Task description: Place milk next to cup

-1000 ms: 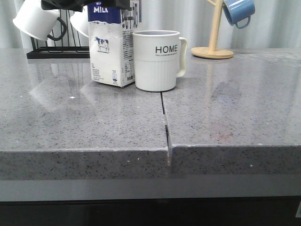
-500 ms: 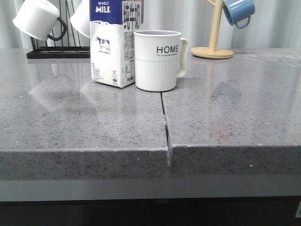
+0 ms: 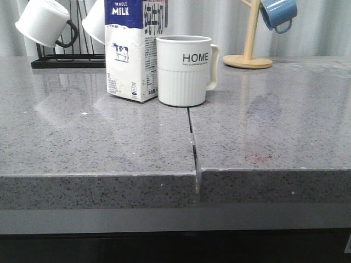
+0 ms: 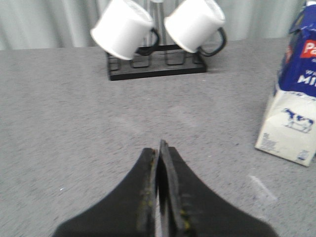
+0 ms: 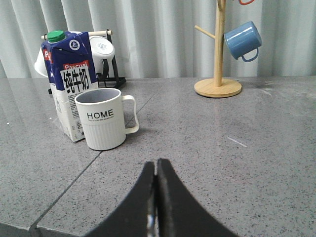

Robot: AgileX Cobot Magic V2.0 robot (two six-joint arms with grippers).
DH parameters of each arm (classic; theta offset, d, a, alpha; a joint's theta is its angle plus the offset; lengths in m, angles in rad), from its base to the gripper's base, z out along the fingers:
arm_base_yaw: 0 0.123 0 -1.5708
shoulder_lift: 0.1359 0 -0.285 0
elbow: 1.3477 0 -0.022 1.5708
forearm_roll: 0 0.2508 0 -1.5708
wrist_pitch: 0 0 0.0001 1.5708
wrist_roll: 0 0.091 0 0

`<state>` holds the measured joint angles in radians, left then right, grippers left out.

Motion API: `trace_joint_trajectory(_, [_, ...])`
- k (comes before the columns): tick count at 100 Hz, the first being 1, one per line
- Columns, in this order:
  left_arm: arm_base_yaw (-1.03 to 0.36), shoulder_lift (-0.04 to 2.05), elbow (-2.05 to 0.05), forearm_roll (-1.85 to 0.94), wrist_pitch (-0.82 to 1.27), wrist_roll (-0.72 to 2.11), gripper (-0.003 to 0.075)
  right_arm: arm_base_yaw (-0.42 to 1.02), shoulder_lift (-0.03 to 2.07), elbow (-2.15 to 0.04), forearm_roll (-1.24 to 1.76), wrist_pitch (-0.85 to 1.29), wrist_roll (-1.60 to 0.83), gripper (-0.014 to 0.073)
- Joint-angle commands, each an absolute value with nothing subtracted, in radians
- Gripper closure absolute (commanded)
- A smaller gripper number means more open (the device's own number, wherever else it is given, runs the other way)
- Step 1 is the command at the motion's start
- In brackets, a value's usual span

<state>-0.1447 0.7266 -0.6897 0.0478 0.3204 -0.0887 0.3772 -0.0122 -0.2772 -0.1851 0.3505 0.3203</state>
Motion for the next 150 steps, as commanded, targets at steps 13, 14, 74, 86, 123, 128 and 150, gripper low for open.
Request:
trace_joint_trajectory(13, [-0.07, 0.537, -0.622, 0.057, 0.309, -0.091, 0.0741, 0.374, -0.013, -0.3, -0.193, 0.273, 0.315, 0.0662])
trace_joint_trajectory(14, [-0.067, 0.525, -0.619, 0.057, 0.309, -0.091, 0.0741, 0.374, -0.013, -0.3, -0.193, 0.273, 0.315, 0.0662])
trace_joint_trajectory(74, [-0.063, 0.009, -0.382, 0.129, 0.337, -0.095, 0.0741, 0.374, -0.013, -0.3, -0.193, 0.273, 0.315, 0.0662])
trace_joint_trajectory(86, [-0.063, -0.038, -0.349, 0.129, 0.339, -0.095, 0.0741, 0.374, -0.013, -0.3, -0.193, 0.273, 0.315, 0.0662])
trace_joint_trajectory(123, [-0.063, -0.032, -0.209, 0.126, 0.289, -0.095, 0.0741, 0.374, -0.012, -0.3, -0.193, 0.273, 0.315, 0.0662])
trace_joint_trajectory(128, [-0.063, -0.032, -0.166, 0.126, 0.243, -0.095, 0.0741, 0.374, -0.012, -0.3, -0.193, 0.273, 0.315, 0.0662])
trace_joint_trajectory(150, [-0.063, -0.036, 0.051, 0.117, -0.032, -0.095, 0.0741, 0.374, -0.012, -0.3, -0.193, 0.273, 0.315, 0.0662])
